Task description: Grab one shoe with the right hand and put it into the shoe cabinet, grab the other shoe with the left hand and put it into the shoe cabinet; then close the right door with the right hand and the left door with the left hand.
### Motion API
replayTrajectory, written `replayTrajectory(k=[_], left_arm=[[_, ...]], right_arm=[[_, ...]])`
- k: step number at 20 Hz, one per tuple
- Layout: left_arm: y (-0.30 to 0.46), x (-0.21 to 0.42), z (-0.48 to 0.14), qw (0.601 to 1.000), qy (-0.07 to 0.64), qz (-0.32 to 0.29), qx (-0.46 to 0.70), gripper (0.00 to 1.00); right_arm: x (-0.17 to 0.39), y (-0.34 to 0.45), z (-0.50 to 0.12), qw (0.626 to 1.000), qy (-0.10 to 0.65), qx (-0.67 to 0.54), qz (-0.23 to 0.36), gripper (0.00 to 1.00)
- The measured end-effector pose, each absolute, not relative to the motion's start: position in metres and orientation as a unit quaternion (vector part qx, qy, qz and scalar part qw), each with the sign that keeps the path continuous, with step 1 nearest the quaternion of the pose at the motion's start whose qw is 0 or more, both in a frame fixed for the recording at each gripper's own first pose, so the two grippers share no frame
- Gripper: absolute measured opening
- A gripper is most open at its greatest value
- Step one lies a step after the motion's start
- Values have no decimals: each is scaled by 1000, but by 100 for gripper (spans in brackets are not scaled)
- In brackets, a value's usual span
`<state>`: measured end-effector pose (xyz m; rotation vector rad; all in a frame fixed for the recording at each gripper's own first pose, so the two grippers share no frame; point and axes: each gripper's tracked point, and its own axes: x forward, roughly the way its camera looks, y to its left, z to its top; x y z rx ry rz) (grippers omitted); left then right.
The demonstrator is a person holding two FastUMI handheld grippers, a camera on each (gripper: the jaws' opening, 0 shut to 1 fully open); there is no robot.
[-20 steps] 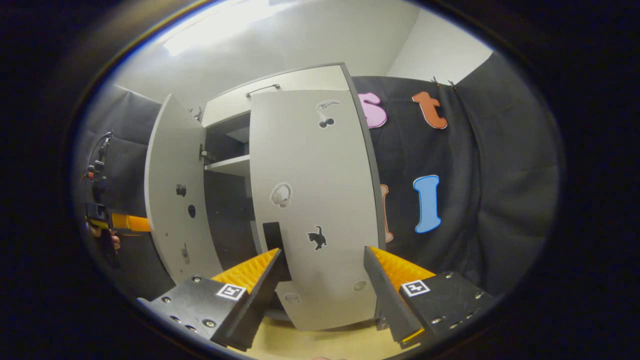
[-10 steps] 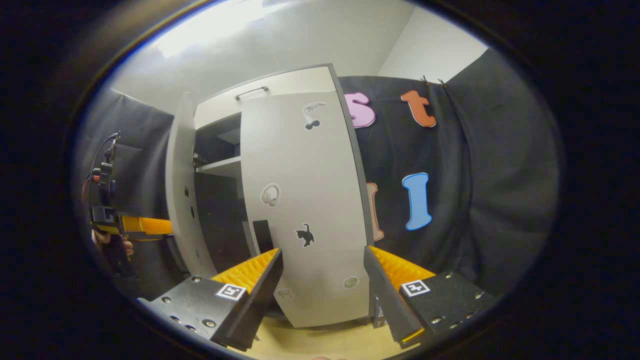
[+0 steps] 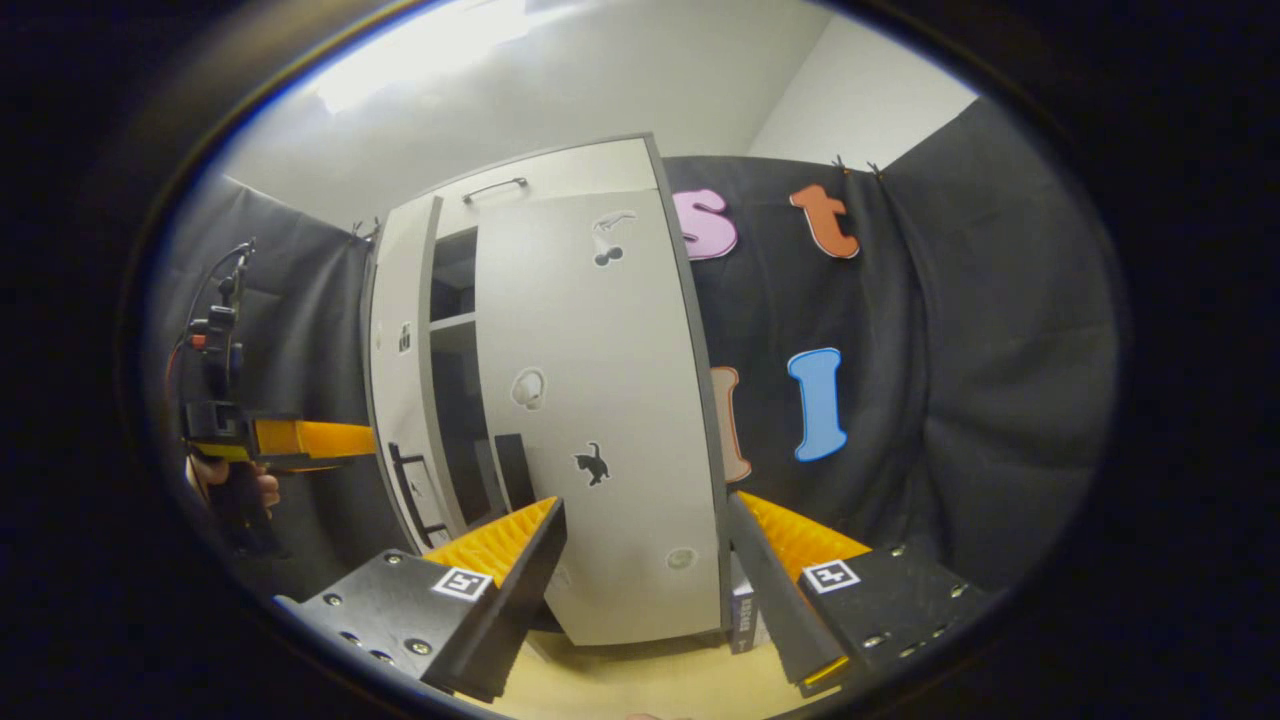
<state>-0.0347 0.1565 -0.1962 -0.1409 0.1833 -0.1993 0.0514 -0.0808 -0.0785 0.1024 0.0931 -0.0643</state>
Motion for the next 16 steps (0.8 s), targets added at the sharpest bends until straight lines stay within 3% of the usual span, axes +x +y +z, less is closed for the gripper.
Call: replayTrajectory(k=[13,14,16], left_arm=[[163,-72,-158,998,43,-48,-10,92],[161,-75,-151,998,37,-45,0,92],[157,-84,-141,999,27,-41,16,92]], right_arm=[[47,-66,-59,998,42,44,-8,97],[46,-65,-50,998,39,43,-8,92],[46,-57,-30,999,27,45,-1,97]])
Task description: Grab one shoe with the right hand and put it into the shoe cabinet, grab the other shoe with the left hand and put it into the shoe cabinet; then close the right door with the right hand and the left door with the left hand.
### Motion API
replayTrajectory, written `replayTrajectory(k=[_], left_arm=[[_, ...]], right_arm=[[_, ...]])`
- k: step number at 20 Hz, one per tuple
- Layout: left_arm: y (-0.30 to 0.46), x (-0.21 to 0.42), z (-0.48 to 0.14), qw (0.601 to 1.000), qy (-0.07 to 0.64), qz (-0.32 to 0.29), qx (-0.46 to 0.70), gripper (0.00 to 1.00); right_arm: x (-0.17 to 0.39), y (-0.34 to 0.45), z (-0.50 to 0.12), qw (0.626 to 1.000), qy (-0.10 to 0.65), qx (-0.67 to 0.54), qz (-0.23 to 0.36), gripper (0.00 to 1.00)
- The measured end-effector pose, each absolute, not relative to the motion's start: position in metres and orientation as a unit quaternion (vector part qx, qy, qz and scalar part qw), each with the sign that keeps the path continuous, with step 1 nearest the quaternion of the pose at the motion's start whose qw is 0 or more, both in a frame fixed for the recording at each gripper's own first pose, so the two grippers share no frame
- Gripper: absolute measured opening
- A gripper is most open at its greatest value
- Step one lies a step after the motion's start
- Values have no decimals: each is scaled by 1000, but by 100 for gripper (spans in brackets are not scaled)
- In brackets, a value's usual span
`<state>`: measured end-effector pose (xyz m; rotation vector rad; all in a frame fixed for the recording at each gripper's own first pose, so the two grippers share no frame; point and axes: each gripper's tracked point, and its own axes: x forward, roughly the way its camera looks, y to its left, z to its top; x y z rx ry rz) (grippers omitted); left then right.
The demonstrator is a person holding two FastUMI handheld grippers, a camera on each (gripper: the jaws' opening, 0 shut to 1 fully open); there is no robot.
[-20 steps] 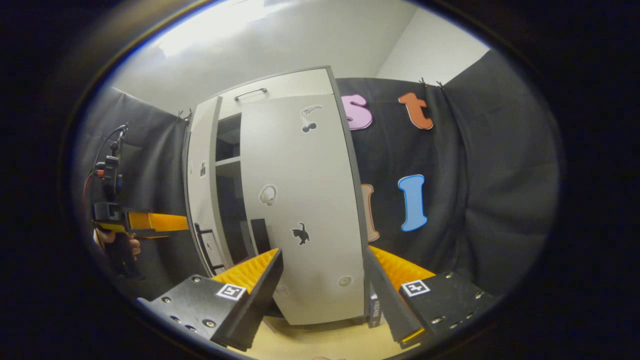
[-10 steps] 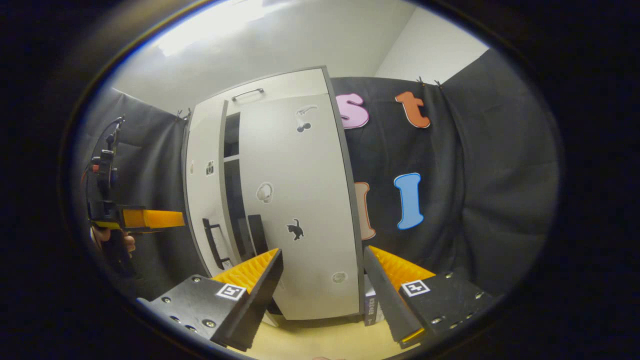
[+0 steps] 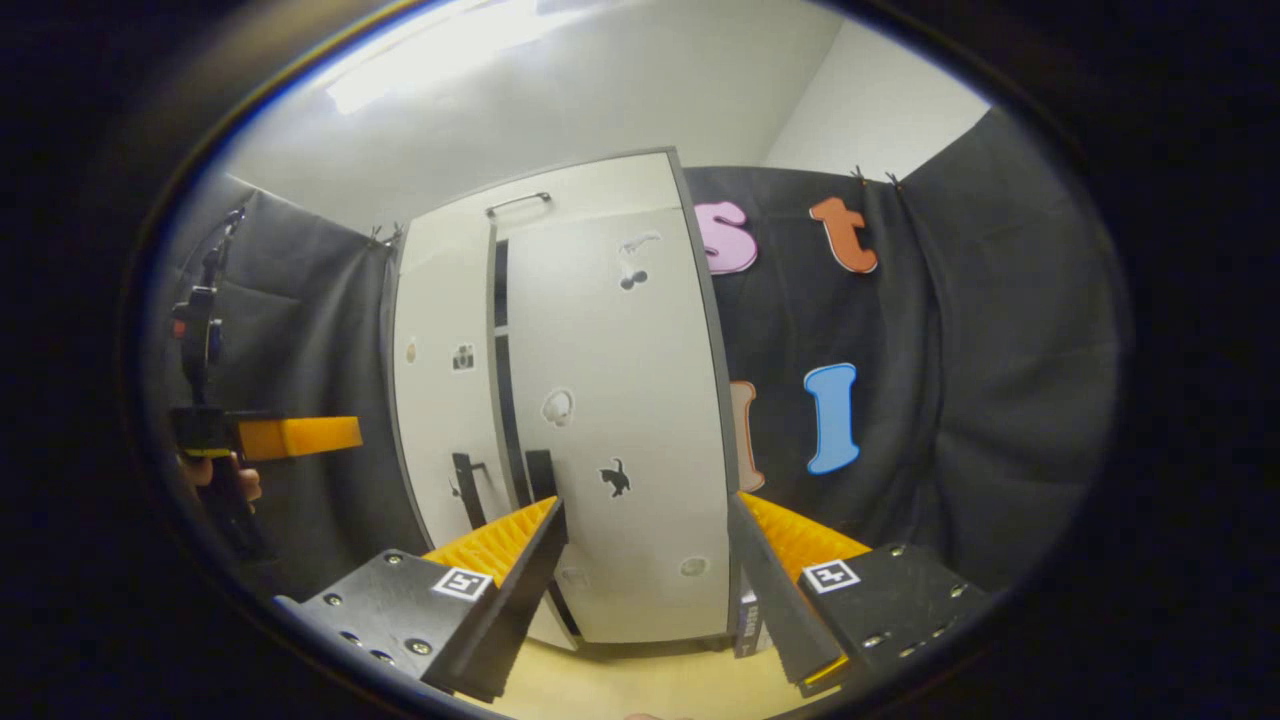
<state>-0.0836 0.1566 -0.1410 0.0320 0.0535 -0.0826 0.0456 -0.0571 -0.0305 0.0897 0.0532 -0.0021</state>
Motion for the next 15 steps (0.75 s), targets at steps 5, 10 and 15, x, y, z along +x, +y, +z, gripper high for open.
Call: replayTrajectory(k=[5,10,15], left_arm=[[138,-99,-128,998,10,-37,42,92],[128,-113,-131,998,13,-36,42,92],[135,-118,-130,999,11,-20,37,92]], right_arm=[[40,-34,17,999,-11,44,16,97],[34,-16,34,999,-27,35,19,97],[34,-4,26,999,-19,23,30,97]])
